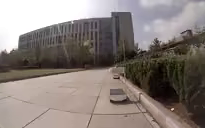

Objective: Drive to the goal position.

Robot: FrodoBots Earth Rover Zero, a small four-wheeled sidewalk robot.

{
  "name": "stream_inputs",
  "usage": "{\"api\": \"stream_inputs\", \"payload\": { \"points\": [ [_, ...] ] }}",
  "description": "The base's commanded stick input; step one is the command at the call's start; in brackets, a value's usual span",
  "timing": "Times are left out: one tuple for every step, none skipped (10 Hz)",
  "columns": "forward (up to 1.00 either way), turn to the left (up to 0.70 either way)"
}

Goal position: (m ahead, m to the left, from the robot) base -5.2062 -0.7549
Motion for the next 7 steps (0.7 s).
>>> {"api": "stream_inputs", "payload": {
  "points": [
    [0.0, 0.0],
    [0.0, 0.0],
    [0.0, 0.0],
    [0.0, 0.0],
    [0.0, 0.02],
    [0.0, 0.04],
    [0.0, 0.04]
  ]
}}
